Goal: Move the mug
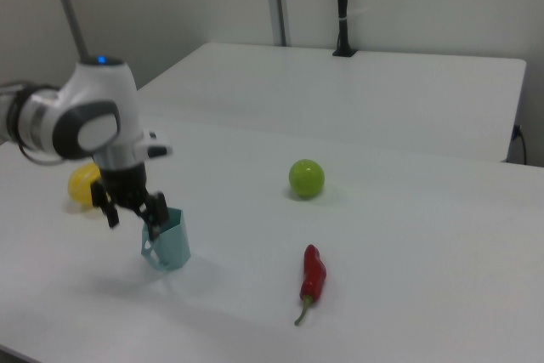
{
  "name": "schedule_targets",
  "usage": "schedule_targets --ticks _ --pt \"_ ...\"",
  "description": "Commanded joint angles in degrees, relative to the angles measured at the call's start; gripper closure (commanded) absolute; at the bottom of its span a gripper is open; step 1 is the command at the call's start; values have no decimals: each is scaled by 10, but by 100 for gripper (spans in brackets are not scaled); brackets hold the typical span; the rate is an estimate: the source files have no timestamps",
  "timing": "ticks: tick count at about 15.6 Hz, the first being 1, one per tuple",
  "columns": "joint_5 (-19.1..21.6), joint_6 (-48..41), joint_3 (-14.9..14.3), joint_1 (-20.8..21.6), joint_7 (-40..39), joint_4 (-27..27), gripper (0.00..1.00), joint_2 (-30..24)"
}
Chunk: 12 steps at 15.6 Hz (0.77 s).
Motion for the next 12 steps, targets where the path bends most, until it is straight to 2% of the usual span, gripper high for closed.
schedule_targets --ticks 1,6,9,11,12 --pt "25 -83 24 3 90 96 0 -8" --pt "25 -181 64 3 230 224 0 -3" --pt "24 -265 63 -2 268 296 0 -4" --pt "21 -287 54 -3 262 314 0 -4" --pt "22 -287 40 -3 260 322 0 -4"
